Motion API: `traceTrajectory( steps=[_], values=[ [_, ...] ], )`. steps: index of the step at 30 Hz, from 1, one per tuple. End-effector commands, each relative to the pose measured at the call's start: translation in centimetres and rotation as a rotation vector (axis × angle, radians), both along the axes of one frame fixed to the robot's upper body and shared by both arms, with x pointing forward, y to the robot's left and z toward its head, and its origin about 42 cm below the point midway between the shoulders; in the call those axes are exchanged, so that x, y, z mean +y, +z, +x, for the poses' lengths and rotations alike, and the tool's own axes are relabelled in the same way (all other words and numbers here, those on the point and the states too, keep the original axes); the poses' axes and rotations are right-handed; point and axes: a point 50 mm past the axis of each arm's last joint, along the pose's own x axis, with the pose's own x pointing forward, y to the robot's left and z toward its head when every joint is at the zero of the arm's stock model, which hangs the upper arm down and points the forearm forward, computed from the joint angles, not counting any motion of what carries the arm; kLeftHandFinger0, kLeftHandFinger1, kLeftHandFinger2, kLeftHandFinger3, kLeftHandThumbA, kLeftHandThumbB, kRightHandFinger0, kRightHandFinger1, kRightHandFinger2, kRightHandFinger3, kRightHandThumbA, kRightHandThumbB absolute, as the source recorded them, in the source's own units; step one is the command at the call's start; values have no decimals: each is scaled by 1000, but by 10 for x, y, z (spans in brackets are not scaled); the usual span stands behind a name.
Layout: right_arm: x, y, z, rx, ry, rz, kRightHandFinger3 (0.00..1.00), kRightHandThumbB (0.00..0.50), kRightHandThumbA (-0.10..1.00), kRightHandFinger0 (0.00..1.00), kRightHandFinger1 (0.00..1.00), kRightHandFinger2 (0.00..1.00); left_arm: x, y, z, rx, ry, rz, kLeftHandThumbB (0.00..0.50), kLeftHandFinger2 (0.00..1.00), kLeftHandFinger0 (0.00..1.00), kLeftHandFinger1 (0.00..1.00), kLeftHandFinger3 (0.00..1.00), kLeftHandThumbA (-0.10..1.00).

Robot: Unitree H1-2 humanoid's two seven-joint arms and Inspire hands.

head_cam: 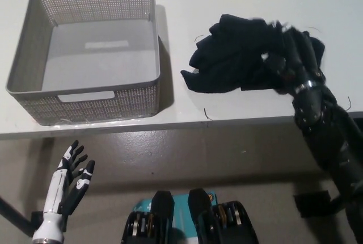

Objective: Use the right hand to pick up a t shirt on the right hand side and place it into a contianer on the left side

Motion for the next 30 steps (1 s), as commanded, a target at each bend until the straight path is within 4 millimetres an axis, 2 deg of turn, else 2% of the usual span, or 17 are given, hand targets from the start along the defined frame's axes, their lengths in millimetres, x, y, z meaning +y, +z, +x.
traceTrajectory(
  steps=[1,3,4,6,9,11,13,15,16,18,20,22,25,27,28,29,30],
  values=[
    [45,119,19,-255,115,113,576,154,-100,0,321,606,6,15,6,-70,-8,-2,296,977,786,892,1000,717],
    [55,133,19,-284,126,110,553,149,-100,0,318,584,7,14,5,-69,-7,-5,291,973,786,892,1000,707],
    [61,143,18,-305,145,118,650,138,-100,106,481,682,7,14,3,-68,-8,3,285,977,787,895,1000,714],
    [84,179,16,-353,191,125,560,158,-100,0,321,563,8,14,2,-66,-11,0,298,985,796,902,1000,723],
    [101,203,11,-406,253,140,582,166,-100,0,283,568,9,14,2,-67,-10,12,302,985,787,895,1000,733],
    [127,229,6,-448,307,133,573,146,-100,0,257,554,9,13,2,-64,-9,20,295,988,781,890,1000,737],
    [141,241,1,-446,331,125,574,149,-100,0,239,552,8,13,1,-63,-14,19,311,998,784,897,1000,750],
    [156,249,-3,-450,355,120,555,204,-100,0,143,522,6,12,1,-59,-23,27,317,1000,780,900,1000,764],
    [162,251,-5,-447,359,121,555,208,-100,0,89,478,5,11,0,-57,-23,28,317,1000,773,895,1000,761],
    [180,255,-11,-448,377,119,549,208,-100,0,81,517,1,9,0,-51,-37,24,327,1000,777,899,1000,763],
    [205,255,-21,-447,428,123,550,181,-100,0,232,522,0,11,-1,-53,-51,37,319,1000,772,896,1000,757],
    [218,252,-24,-440,441,118,541,168,-100,0,256,515,-4,9,-2,-49,-55,21,295,1000,783,895,1000,691],
    [231,247,-29,-413,466,106,517,162,-100,0,193,480,-11,7,-1,-44,-69,10,299,987,781,886,1000,669],
    [243,243,-32,-389,494,99,532,193,-100,0,197,498,-15,6,1,-43,-77,5,348,977,782,882,1000,703],
    [256,239,-35,-363,517,97,533,206,-100,0,191,478,-18,6,2,-42,-82,4,347,975,782,884,1000,711],
    [259,236,-36,-348,517,94,533,201,-100,0,41,432,-21,6,3,-44,-87,4,340,967,778,879,1000,709],
    [263,232,-36,-335,513,86,543,197,-100,0,2,435,-24,7,4,-47,-92,5,347,959,772,873,1000,711]
  ],
)
